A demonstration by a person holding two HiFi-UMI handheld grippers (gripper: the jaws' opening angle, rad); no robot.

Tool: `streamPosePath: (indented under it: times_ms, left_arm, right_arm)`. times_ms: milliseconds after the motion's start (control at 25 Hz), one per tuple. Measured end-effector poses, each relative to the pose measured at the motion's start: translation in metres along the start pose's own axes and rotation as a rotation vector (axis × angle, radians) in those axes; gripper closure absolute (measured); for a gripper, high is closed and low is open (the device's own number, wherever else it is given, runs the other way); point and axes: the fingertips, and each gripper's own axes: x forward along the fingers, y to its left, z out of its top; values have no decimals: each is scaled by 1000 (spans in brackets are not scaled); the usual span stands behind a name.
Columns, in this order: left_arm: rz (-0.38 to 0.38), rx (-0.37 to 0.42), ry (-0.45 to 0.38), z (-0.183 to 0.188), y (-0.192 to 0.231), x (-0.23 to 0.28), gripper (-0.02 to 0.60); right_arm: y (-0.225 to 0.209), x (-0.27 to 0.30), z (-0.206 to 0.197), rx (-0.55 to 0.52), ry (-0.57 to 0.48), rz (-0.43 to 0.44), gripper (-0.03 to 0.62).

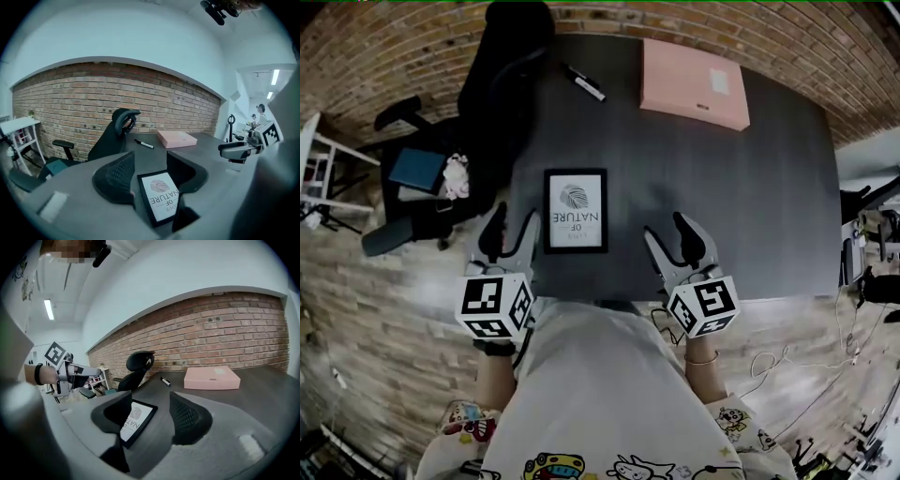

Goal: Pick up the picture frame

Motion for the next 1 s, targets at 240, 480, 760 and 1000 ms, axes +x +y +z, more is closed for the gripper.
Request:
streamPosePath:
  times_ms: [240,480,760,1000]
  left_arm:
    - [72,-32,-5,-2,-1,-3,364]
    - [65,-49,3,0,2,7,364]
    - [12,-43,15,3,7,28,364]
    - [-26,-46,55,-11,10,38,365]
  right_arm:
    - [-3,15,-1,-2,19,89,344]
    - [-1,28,1,12,35,113,345]
    - [-1,43,11,6,31,88,345]
    - [5,54,4,10,53,81,345]
